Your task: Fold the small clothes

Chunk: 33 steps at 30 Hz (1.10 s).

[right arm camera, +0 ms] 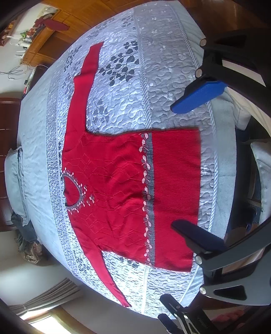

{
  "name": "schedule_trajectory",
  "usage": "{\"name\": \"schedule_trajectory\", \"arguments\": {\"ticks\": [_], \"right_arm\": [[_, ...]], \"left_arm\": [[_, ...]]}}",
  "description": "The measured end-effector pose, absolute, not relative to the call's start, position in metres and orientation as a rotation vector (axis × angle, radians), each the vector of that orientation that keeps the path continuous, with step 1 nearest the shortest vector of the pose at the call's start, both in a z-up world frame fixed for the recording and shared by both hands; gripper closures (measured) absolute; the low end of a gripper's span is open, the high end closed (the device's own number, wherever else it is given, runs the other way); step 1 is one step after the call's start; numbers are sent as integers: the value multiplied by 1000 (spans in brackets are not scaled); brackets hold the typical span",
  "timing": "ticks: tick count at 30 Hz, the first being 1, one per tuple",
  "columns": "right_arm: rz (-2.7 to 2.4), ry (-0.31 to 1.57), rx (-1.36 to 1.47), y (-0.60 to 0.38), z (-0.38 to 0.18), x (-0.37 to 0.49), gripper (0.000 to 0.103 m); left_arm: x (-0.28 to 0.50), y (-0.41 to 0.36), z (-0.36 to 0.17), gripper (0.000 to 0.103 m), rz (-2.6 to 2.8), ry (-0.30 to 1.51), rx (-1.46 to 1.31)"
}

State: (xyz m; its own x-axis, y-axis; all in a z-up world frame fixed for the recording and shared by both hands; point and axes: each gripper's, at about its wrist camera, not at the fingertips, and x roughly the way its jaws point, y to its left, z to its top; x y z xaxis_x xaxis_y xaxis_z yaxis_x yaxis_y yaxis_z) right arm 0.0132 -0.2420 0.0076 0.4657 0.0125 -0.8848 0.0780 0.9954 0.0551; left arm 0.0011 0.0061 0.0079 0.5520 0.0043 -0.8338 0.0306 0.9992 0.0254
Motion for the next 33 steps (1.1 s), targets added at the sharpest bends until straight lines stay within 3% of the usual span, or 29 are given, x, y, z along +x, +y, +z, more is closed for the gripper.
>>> {"name": "schedule_trajectory", "arguments": {"ticks": [33], "right_arm": [[-44, 1086, 96, -246, 4, 15, 3]], "left_arm": [[4, 9, 3, 4, 11, 989, 52]]}}
